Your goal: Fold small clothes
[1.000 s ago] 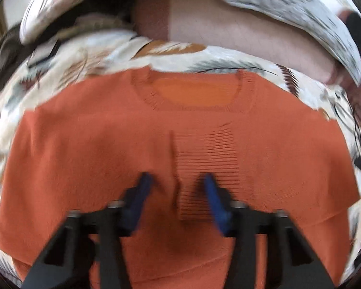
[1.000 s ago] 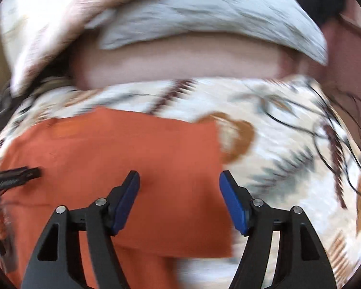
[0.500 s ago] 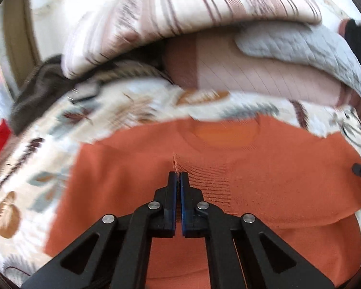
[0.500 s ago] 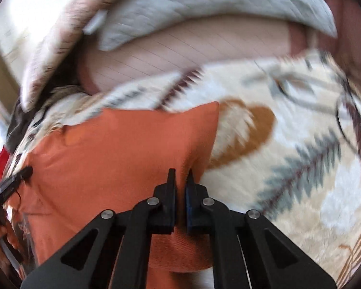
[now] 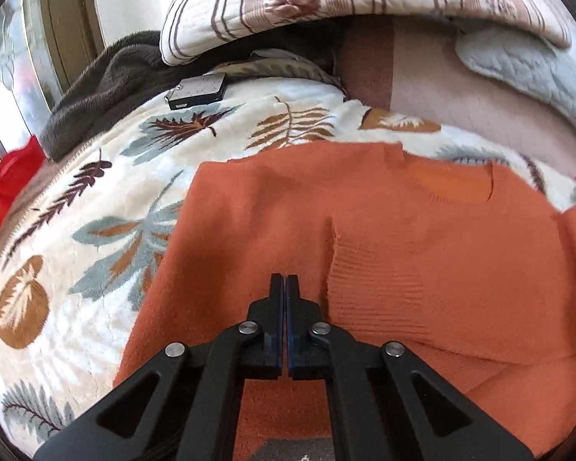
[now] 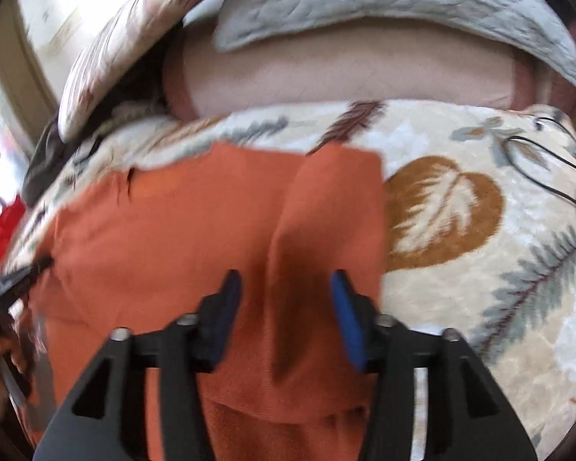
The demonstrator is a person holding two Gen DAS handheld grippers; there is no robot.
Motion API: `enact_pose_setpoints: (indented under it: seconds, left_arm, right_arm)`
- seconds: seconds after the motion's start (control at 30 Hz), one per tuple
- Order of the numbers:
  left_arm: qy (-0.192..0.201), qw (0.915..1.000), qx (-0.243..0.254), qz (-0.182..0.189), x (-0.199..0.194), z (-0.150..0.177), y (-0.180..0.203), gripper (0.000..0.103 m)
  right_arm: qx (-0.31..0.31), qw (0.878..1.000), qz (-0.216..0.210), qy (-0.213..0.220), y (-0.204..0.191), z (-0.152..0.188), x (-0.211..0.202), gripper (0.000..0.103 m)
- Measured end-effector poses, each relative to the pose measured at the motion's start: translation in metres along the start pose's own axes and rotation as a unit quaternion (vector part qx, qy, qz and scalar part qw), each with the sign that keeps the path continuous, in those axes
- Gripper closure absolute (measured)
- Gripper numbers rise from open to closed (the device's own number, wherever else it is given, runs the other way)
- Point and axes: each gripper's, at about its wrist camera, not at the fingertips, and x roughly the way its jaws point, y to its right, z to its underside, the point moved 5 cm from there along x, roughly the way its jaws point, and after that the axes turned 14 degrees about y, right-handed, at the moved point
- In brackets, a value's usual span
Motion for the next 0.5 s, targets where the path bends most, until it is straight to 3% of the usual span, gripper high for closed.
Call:
enact_pose_setpoints:
  seconds: [0.1, 0.17, 0.2, 0.23, 0.37, 0.4, 0.43, 0.47, 0.5]
  left_arm:
    - [0.01, 0.9987, -0.026, 0.042, -0.005, -0.011, 0.005, 0.098]
    - [0.007, 0.9971, -0.043, 0.062, -0.002, -0.018, 0.012, 0.069]
    - [0.005, 0.9968, -0.048, 0.064, 0.001, -0.02, 0.014, 0.046]
    - [0.003, 0.9965, -0.054, 0.063, 0.004, -0.022, 0.017, 0.039]
    - [-0.043, 0.9972, -0.021, 0.058, 0.033, -0.02, 0.039, 0.04]
    - [-0.067, 0.9968, -0.002, 0.043, 0.044, -0.013, 0.043, 0.055]
    - [-0.071, 0.9967, 0.005, 0.039, 0.049, -0.01, 0.046, 0.062]
    - [-0.051, 0.9979, 0.006, 0.038, 0.047, -0.011, 0.047, 0.071]
    - [-0.048, 0.9981, 0.011, 0.036, 0.046, -0.01, 0.047, 0.097]
  right_arm:
    - [0.048, 0.998, 0.033, -0.004, 0.03, -0.003, -0.003, 0.048]
    - [0.072, 0.997, 0.036, -0.01, 0.044, 0.001, -0.006, 0.048]
    - [0.076, 0.996, 0.038, -0.012, 0.048, 0.002, -0.006, 0.048]
    - [0.078, 0.996, 0.041, -0.013, 0.049, 0.002, -0.007, 0.048]
    - [0.086, 0.995, 0.035, -0.028, 0.052, 0.006, 0.002, 0.048]
    - [0.087, 0.995, 0.037, -0.033, 0.054, 0.009, 0.007, 0.048]
    - [0.086, 0.995, 0.039, -0.04, 0.055, 0.012, 0.011, 0.048]
    - [0.085, 0.995, 0.04, -0.045, 0.055, 0.014, 0.013, 0.048]
    - [0.086, 0.994, 0.041, -0.051, 0.056, 0.017, 0.016, 0.048]
